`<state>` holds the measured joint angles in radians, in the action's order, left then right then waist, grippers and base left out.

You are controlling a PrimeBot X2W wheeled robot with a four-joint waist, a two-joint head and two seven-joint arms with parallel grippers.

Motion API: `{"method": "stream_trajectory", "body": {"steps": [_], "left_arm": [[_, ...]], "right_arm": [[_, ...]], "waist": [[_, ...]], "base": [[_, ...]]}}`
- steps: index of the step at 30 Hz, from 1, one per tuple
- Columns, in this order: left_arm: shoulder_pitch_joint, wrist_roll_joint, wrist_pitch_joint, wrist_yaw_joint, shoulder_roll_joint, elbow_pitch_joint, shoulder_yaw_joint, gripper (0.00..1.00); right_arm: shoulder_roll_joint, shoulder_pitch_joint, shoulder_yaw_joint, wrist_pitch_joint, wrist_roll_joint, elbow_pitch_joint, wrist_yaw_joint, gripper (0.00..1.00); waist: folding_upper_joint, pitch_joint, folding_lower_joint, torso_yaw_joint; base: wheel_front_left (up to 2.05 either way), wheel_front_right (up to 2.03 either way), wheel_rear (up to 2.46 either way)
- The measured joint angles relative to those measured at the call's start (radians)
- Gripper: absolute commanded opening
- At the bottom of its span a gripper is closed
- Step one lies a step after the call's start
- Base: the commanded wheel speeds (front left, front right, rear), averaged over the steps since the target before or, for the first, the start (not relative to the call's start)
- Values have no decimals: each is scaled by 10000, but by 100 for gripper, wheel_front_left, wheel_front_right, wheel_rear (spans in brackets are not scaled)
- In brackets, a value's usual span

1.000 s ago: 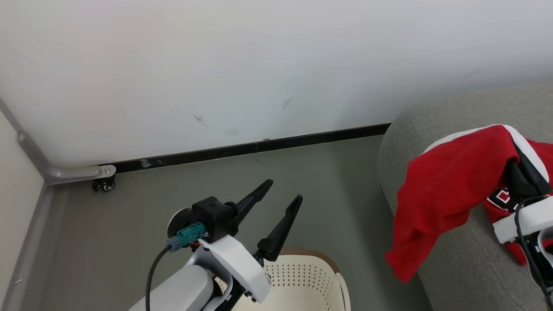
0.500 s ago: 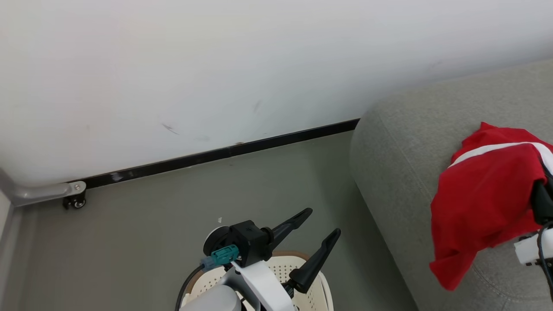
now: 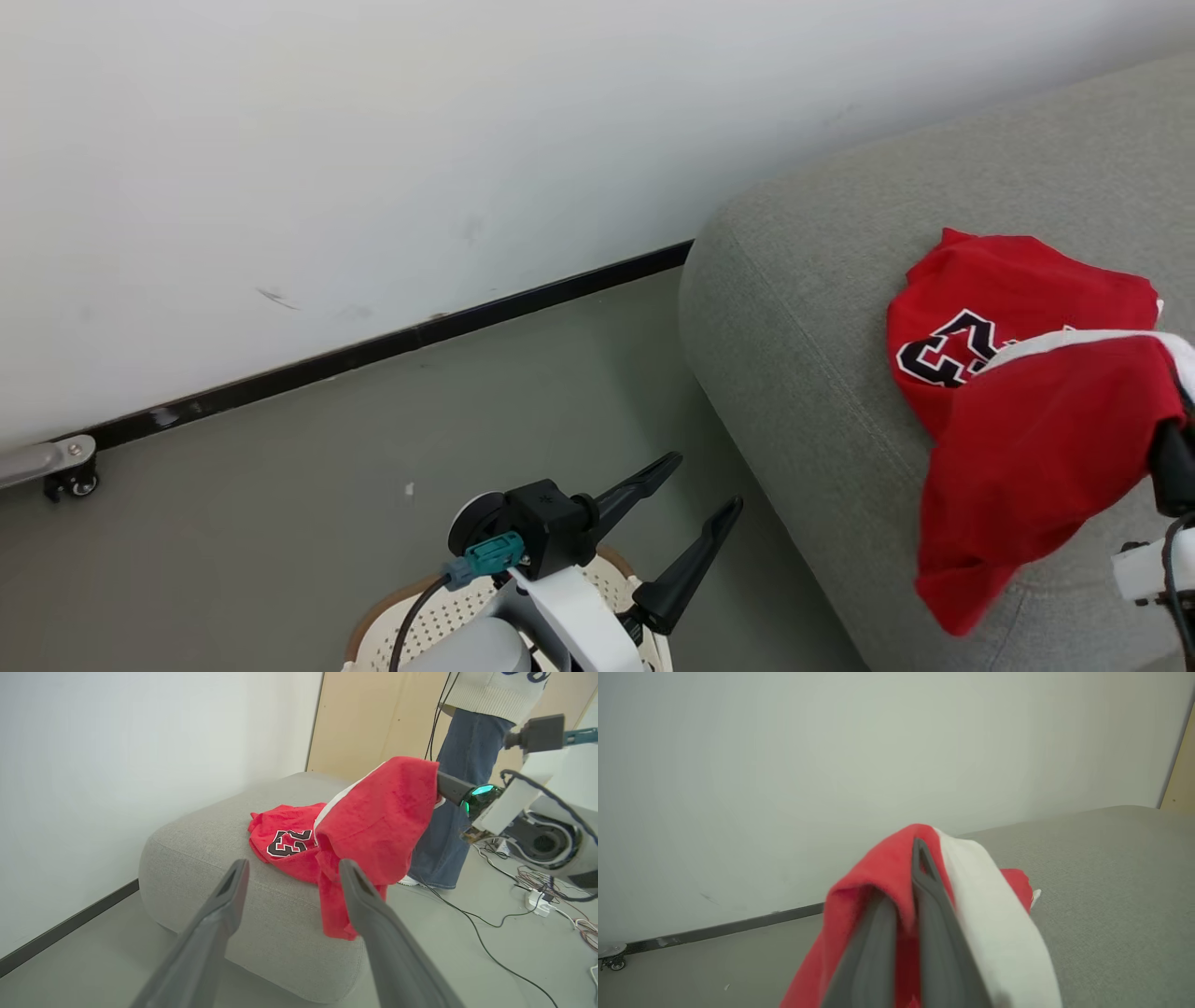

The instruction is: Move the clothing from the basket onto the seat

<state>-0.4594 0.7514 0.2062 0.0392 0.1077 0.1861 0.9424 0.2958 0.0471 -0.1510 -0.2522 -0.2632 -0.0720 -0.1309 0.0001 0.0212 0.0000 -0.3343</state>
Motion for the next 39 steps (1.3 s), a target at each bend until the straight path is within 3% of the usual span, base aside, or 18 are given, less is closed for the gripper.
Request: {"method": "stream_trajectory", "body": {"steps": [9,21,27,39], "left_arm": [[0,-148,67,-192,-33,163,-146,100],[-58,-573,151,-514,96,104,-351,100],[-422,-767,148,-646,173,-140,-380,100],[-1185,-1287,-6,-871,265,-541,-443,100]], "right_arm": [[-174,357,639,163,-619,-157,0,0],[853,3343,522,882,-642,-857,-2,0],[1312,4939,-336,1193,-754,-1718,0,0],[2171,6813,-594,1597,-282,-3342,0,0]], "waist": [[0,-260,0,-534],[0,-1080,0,-611],[0,-1566,0,-520],[0,-2560,0,-193]], "base": [[0,0,0],[0,0,0],[0,0,0],[0,0,0]]}}
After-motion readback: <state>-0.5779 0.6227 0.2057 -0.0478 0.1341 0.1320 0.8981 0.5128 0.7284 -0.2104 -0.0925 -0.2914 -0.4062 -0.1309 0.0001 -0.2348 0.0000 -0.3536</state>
